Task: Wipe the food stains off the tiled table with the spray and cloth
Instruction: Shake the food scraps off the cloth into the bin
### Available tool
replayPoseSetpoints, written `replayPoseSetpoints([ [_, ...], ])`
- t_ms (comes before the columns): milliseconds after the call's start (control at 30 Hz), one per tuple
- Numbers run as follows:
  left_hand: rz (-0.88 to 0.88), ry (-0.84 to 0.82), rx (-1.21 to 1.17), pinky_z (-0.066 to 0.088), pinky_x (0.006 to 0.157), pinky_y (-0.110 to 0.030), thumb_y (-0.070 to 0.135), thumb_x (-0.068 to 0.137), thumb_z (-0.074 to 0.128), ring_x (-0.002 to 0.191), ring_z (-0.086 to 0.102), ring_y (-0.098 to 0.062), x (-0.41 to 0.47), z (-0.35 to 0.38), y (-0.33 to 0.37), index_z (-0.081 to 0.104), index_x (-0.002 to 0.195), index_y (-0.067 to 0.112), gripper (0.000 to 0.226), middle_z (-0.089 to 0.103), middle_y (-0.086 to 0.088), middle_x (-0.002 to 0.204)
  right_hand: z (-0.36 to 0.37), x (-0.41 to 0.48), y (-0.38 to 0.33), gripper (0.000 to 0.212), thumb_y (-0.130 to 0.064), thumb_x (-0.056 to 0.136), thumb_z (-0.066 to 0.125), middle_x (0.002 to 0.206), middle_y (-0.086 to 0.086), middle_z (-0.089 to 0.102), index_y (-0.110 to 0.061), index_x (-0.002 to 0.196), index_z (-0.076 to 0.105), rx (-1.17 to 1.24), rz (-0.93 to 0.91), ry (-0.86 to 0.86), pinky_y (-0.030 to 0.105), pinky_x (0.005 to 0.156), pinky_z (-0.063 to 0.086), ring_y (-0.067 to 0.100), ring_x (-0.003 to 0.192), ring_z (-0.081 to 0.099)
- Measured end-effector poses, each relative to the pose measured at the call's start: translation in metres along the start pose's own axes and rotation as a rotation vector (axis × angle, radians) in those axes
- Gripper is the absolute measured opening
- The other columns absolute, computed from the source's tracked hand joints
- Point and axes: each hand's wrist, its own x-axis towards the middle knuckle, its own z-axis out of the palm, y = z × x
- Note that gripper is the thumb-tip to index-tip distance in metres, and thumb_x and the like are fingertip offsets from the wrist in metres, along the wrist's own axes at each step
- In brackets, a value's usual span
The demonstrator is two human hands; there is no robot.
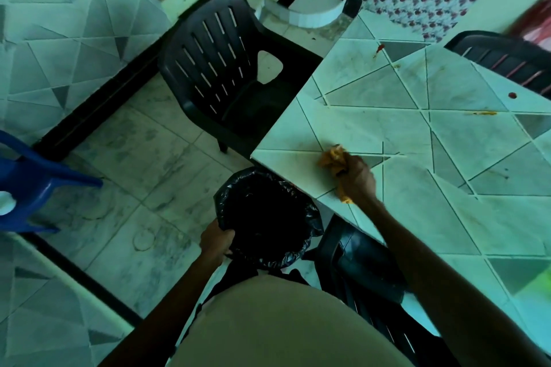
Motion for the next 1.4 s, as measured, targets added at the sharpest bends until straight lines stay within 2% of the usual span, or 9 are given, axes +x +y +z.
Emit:
replayPoseSetpoints([
  [233,-0.004,0.006,-0.027,0.061,0.074,-0.048,0.017,0.077,0.062,0.084,0.068,-0.028,0.004,0.002,-0.007,0.059,0.127,0.018,0.05,0.067,-0.01,0.101,0.055,-0.04,-0.052,0.046,-0.01,0.09,0.058,0.105,0.01,0.061,-0.021,0.135,0.056,0.112,-0.195,-0.156,0.031,0.062,0.04,0.026,0.08,0.059],
  [433,0.005,0.013,0.002,0.061,0.076,-0.049,0.011,0.083,0.06,0.084,0.068,-0.031,-0.013,-0.003,0.007,0.059,0.124,0.015,0.041,0.066,-0.012,0.103,0.02,-0.046,-0.043,0.022,-0.013,0.094,0.058,0.099,0.008,0.057,-0.01,0.114,0.063,0.231,-0.143,0.116,0.026,0.055,0.042,0.025,0.075,0.058],
  [533,0.003,0.014,-0.002,0.061,0.076,-0.049,0.01,0.085,0.06,0.084,0.067,-0.03,-0.015,-0.004,0.009,0.059,0.125,0.014,0.04,0.065,-0.011,0.104,0.016,-0.055,-0.024,0.036,-0.01,0.091,0.061,0.105,0.011,0.054,-0.011,0.127,0.056,0.094,-0.099,0.195,0.036,0.059,0.049,0.026,0.076,0.056],
  [667,0.0,0.0,-0.016,0.061,0.075,-0.047,0.009,0.085,0.06,0.079,0.067,-0.026,-0.012,-0.006,0.007,0.058,0.128,0.014,0.043,0.065,-0.008,0.1,0.043,-0.072,-0.013,0.057,0.004,0.085,0.057,0.114,0.018,0.047,-0.007,0.138,0.038,0.127,-0.012,0.054,0.034,0.054,0.044,0.029,0.078,0.054],
  [733,0.001,-0.011,-0.028,0.061,0.075,-0.046,0.009,0.085,0.059,0.078,0.065,-0.023,-0.014,-0.008,0.009,0.059,0.127,0.013,0.042,0.063,-0.004,0.095,0.058,-0.074,-0.022,0.059,0.008,0.082,0.053,0.116,0.02,0.046,-0.004,0.136,0.035,0.18,0.042,0.062,0.031,0.059,0.037,0.032,0.084,0.053],
  [833,-0.009,-0.013,-0.057,0.061,0.076,-0.045,0.006,0.086,0.058,0.08,0.063,-0.022,-0.012,-0.012,0.013,0.057,0.128,0.012,0.042,0.062,-0.005,0.102,0.074,-0.071,-0.047,0.06,0.013,0.078,0.048,0.117,0.015,0.042,-0.007,0.132,0.034,0.338,0.12,0.119,0.035,0.062,0.042,0.028,0.088,0.05],
  [1000,-0.028,-0.015,-0.072,0.058,0.081,-0.049,0.0,0.091,0.056,0.111,0.06,-0.037,-0.006,-0.027,0.018,0.051,0.138,0.009,0.048,0.056,-0.019,0.132,0.099,-0.063,-0.076,0.066,0.013,0.077,0.046,0.122,0.017,0.04,-0.011,0.137,0.032,0.454,0.168,0.143,0.057,0.085,0.049,0.035,0.104,0.046],
  [1233,0.016,-0.058,-0.046,0.056,0.076,-0.04,0.004,0.092,0.058,0.12,0.056,-0.036,0.011,-0.049,0.027,0.042,0.147,0.013,0.057,0.05,-0.016,0.142,0.106,-0.044,-0.109,0.065,0.017,0.078,0.054,0.131,0.02,0.045,-0.006,0.138,0.045,0.482,-0.103,-0.032,0.035,0.093,0.047,0.021,0.11,0.046],
  [1400,0.043,-0.086,0.006,0.054,0.063,-0.032,0.005,0.09,0.057,0.118,0.057,-0.034,0.025,-0.064,0.033,0.039,0.149,0.014,0.063,0.051,-0.017,0.141,0.103,-0.027,-0.141,0.047,-0.01,0.084,0.065,0.12,0.017,0.055,-0.008,0.13,0.056,0.416,-0.298,-0.216,0.03,0.086,0.042,0.02,0.102,0.05],
])
